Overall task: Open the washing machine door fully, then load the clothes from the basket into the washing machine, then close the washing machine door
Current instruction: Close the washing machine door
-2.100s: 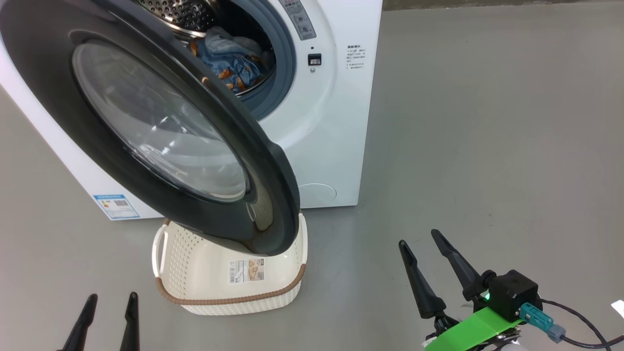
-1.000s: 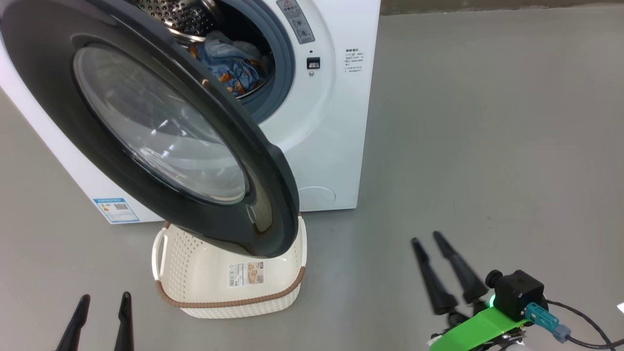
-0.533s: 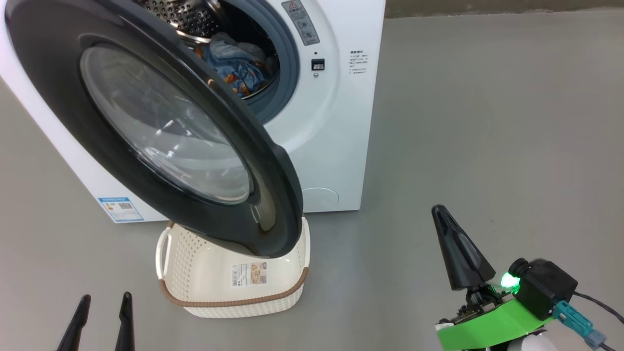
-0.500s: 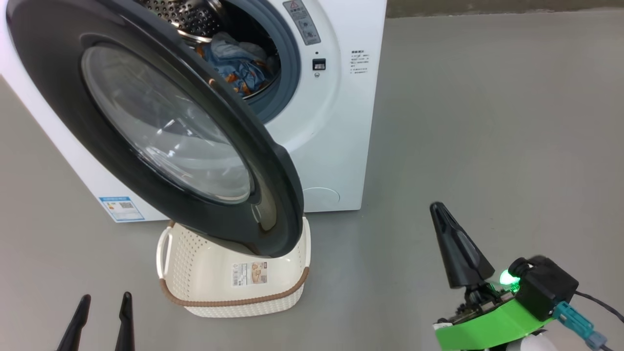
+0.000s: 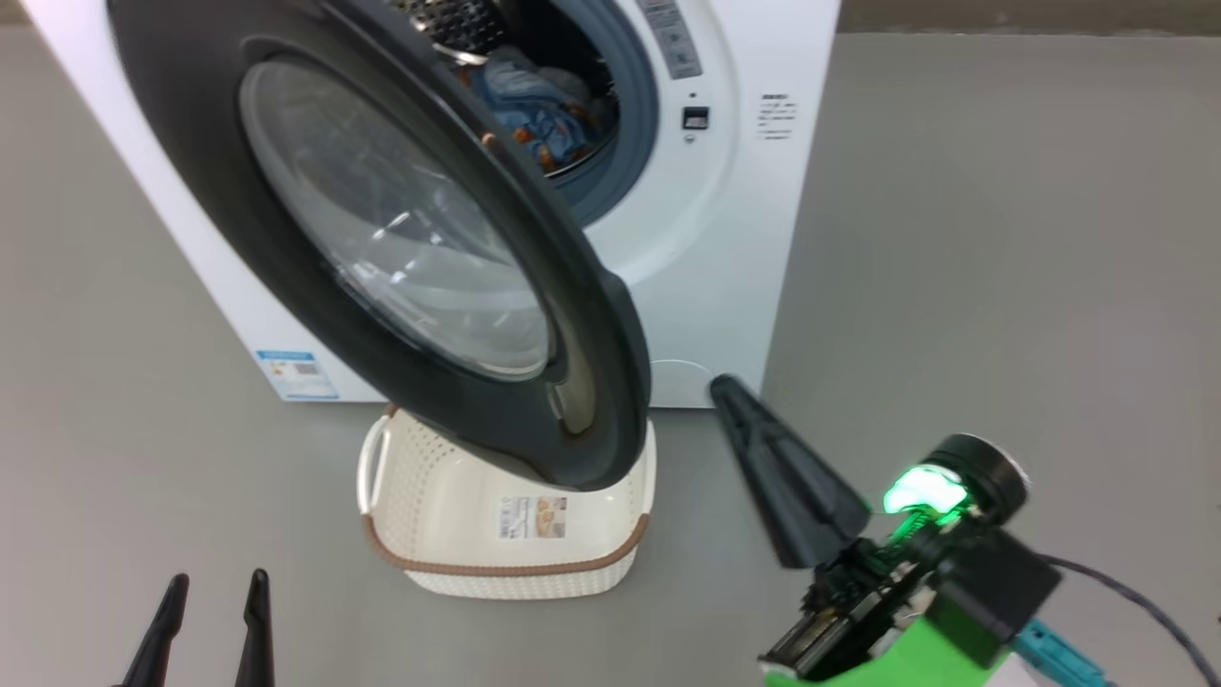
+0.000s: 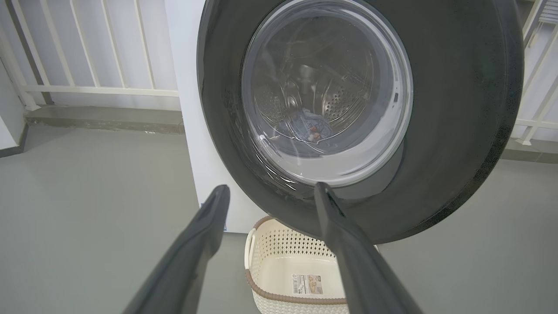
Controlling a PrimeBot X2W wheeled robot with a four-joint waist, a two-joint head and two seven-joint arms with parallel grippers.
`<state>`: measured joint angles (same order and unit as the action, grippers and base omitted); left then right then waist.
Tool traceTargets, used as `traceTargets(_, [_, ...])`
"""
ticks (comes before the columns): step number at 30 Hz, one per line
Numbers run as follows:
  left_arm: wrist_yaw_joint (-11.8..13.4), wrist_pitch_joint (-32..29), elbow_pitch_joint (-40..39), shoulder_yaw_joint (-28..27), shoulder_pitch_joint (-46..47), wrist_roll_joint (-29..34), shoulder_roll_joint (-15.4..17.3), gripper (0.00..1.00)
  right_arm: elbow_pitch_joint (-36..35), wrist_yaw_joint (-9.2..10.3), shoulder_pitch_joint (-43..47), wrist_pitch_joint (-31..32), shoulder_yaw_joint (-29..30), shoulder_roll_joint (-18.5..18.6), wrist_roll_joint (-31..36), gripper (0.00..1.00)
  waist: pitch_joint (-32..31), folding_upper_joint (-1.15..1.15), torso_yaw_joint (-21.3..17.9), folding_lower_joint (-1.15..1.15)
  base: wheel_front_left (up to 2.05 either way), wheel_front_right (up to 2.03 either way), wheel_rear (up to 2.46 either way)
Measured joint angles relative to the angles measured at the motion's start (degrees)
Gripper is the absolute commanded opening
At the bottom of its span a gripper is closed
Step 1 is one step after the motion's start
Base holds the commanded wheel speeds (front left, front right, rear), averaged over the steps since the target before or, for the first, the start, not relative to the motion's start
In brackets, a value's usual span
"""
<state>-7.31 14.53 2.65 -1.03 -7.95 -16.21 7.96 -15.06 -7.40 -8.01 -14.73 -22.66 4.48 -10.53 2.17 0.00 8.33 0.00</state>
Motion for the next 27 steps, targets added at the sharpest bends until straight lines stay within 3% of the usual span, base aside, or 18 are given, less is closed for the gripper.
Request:
traceTargets(6, [0.0, 0.0, -0.2, 0.3, 0.2, 0.0, -0.5, 1.00, 3.5, -0.01, -2.3, 0.0, -5.1, 2.7, -0.2, 0.00, 0.9, 0.00, 3.0, 0.00, 0.00, 0.00, 0.00])
traceTargets(15, [0.0, 0.0, -0.5, 1.9, 2.4, -0.6, -1.3, 1.00, 15.1, -0.01, -5.7, 0.0, -9.7, 4.6, -2.2, 0.00, 3.0, 0.00, 7.7, 0.00, 0.00, 0.00, 0.00])
traceTargets(27, [0.0, 0.0, -1.0, 5.3, 7.5, -2.6, -2.6, 1.00, 27.2, -0.01, -12.6, 0.0, -7.3, 3.7, -2.6, 0.00, 9.0, 0.00, 12.2, 0.00, 0.00, 0.00, 0.00])
